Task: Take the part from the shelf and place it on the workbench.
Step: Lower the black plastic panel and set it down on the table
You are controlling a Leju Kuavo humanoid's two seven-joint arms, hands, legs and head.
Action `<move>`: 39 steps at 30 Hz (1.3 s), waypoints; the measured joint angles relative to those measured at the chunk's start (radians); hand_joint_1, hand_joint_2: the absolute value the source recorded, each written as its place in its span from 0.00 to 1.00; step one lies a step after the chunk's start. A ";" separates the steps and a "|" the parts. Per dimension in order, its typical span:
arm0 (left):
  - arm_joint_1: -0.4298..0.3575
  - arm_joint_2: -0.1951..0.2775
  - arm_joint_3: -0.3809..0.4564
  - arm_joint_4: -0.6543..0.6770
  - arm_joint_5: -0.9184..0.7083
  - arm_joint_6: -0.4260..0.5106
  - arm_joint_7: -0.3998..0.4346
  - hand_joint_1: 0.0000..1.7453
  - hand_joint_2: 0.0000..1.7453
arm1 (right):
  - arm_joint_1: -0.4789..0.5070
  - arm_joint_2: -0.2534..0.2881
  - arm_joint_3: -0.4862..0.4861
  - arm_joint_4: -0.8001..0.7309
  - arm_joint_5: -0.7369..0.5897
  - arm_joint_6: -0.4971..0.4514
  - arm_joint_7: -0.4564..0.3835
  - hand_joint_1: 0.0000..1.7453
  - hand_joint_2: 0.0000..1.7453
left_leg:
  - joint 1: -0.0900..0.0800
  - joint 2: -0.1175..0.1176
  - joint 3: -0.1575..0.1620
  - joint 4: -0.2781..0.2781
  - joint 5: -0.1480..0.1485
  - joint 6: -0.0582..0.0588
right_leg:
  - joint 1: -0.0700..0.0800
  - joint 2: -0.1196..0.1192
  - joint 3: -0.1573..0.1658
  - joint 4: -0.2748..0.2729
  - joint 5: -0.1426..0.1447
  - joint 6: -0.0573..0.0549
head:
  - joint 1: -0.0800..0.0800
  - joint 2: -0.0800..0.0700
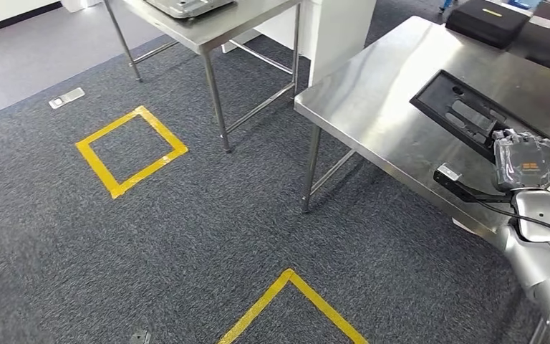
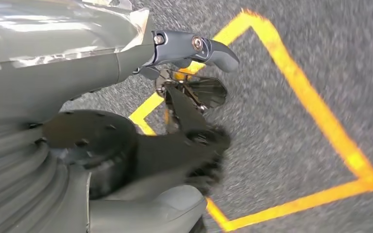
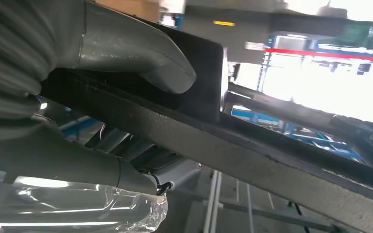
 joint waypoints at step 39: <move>0.001 0.005 -0.030 -0.002 0.005 -0.001 0.006 0.00 1.00 | 0.110 0.004 -0.063 -0.068 0.052 0.000 0.030 1.00 1.00 | 0.005 -0.073 0.095 -0.220 0.130 0.021 | 0.003 0.113 -0.012 0.017 0.001 0.017 | 0.002 0.000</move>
